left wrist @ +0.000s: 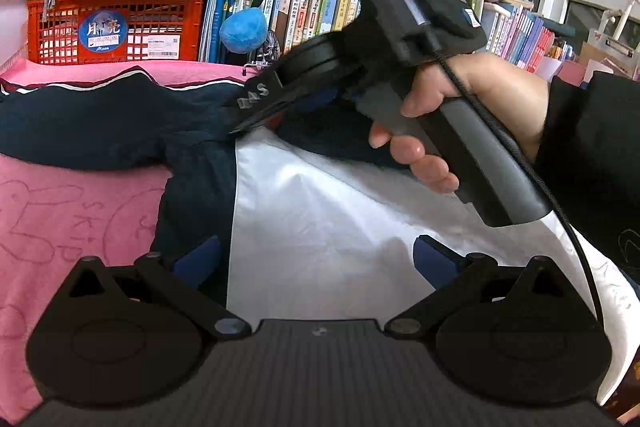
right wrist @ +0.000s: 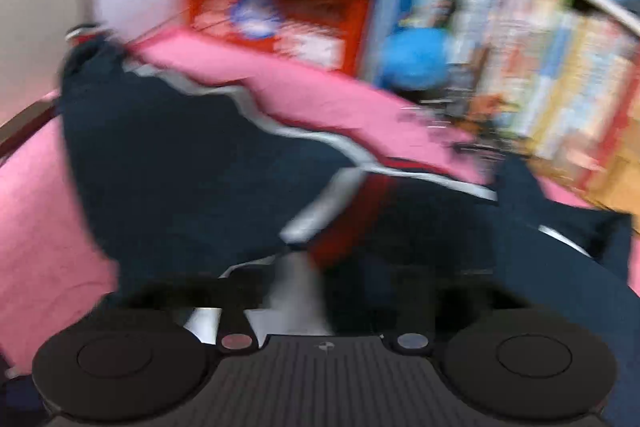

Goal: Fold clothes
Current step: 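Fold the navy sleeve across the white jacket body with the right gripper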

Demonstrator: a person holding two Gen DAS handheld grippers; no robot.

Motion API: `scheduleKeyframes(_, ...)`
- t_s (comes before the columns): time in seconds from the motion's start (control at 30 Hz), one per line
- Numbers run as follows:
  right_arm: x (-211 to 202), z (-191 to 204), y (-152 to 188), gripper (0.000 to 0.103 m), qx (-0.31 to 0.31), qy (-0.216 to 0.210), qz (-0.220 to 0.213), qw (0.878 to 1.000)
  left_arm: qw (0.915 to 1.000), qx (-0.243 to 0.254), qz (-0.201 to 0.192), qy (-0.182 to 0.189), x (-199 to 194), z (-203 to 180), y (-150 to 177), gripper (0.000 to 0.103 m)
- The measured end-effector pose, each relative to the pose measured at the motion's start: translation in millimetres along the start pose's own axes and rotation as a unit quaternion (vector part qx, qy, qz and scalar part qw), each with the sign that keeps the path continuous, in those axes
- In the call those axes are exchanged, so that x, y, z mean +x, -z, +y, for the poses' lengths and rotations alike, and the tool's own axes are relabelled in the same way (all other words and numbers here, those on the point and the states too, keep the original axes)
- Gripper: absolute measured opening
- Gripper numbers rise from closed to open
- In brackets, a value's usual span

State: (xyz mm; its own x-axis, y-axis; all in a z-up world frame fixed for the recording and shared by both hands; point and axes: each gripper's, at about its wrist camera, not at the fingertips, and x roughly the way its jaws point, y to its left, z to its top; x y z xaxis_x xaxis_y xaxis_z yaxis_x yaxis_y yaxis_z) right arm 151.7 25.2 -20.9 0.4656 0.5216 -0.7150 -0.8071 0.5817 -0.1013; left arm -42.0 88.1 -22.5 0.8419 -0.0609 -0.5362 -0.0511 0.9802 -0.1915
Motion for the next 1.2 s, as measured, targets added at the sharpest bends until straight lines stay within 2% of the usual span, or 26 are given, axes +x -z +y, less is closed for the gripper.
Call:
scheduleKeyframes(0.03, -1.7, 3.7, -0.6, 0.078, -0.013, -0.018, -0.002, 1.0, 1.0, -0.002, -0.001, 0.002, -0.5, 0.5, 0.0, 0.103)
scheduleKeyframes(0.13, -16.8, 2.1, 6.3, 0.078, -0.026, -0.033, -0.033, 0.999, 1.0, -0.003, -0.002, 0.004, -1.5, 0.6, 0.3, 0.103)
scheduleKeyframes(0.27, -30.7, -23.7, 17.1, 0.077, 0.042, -0.038, -0.076, 0.995, 1.0, -0.003, -0.002, 0.005, -1.3, 1.9, -0.9, 0.103)
scheduleKeyframes(0.33, -23.3, -35.4, 16.8, 0.075, 0.091, -0.007, -0.069, 0.993, 1.0, -0.001, -0.001, 0.003, -0.6, 1.4, -1.7, 0.103)
scheduleKeyframes(0.4, -7.5, -31.6, 16.8, 0.075, 0.085, 0.027, -0.046, 0.995, 1.0, 0.001, 0.0, 0.002, -0.5, 1.7, -2.1, 0.103)
scheduleKeyframes(0.43, 1.8, -23.4, 18.2, 0.072, 0.063, 0.036, -0.038, 0.997, 1.0, 0.001, 0.001, 0.002, -0.4, 2.0, -2.3, 0.103)
scheduleKeyframes(0.47, 10.4, -15.4, 19.5, 0.051, 0.042, 0.045, -0.032, 0.998, 1.0, 0.001, 0.001, 0.002, -0.4, 2.2, -2.5, 0.103)
scheduleKeyframes(0.5, 14.3, -9.2, 19.5, 0.037, 0.035, 0.049, -0.04, 0.997, 1.0, 0.002, 0.001, 0.001, -0.3, 2.4, -2.2, 0.103)
scheduleKeyframes(0.53, 14.3, -5.9, 17.1, 0.032, 0.036, 0.052, -0.047, 0.997, 1.0, 0.003, 0.001, 0.001, 0.0, 2.6, -1.9, 0.103)
scheduleKeyframes(0.6, 14.1, 0.1, 12.6, 0.029, 0.039, 0.055, -0.06, 0.996, 1.0, 0.004, 0.002, 0.0, 0.2, 2.2, -1.4, 0.103)
scheduleKeyframes(0.7, 13.2, 1.0, 11.9, 0.029, 0.047, 0.016, -0.061, 0.997, 1.0, 0.007, 0.003, -0.003, 1.2, 1.2, -1.5, 0.103)
scheduleKeyframes(0.73, 16.0, 2.7, 12.9, 0.03, 0.04, 0.016, -0.055, 0.998, 0.9999, 0.009, 0.004, -0.004, 1.7, 0.8, -1.5, 0.103)
scheduleKeyframes(0.83, 14.2, 3.9, 14.1, 0.042, 0.028, 0.027, -0.056, 0.998, 0.9999, 0.011, 0.005, -0.006, 2.4, 1.1, -1.2, 0.103)
scheduleKeyframes(0.9, -6.3, -2.3, 23.4, 0.076, 0.036, 0.027, -0.075, 0.996, 0.9999, 0.013, 0.006, -0.006, 2.9, 1.3, -0.8, 0.103)
scheduleKeyframes(0.97, -26.9, -8.5, 32.7, 0.085, 0.044, 0.027, -0.094, 0.994, 0.9999, 0.009, 0.005, -0.002, 2.3, 4.0, -0.4, 0.103)
scheduleKeyframes(1.03, -48.2, -15.2, 43.2, 0.09, 0.051, 0.029, -0.113, 0.992, 0.9999, 0.001, 0.012, 0.003, 0.6, 9.3, -2.8, 0.103)
scheduleKeyframes(1.1, -77.3, -30.7, 68.4, 0.09, 0.063, 0.055, -0.131, 0.988, 0.999, -0.02, 0.036, -0.019, -1.1, 16.4, -15.4, 0.103)
scheduleKeyframes(1.13, -89.7, -41.1, 82.4, 0.09, 0.077, 0.067, -0.135, 0.986, 0.9985, -0.04, 0.035, -0.015, -2.9, 23.6, -24.7, 0.103)
scheduleKeyframes(1.2, -110.0, -67.8, 112.7, 0.092, 0.122, 0.088, -0.132, 0.98, 0.9977, -0.066, 0.009, 0.013, -1.5, 28.2, -46.6, 0.103)
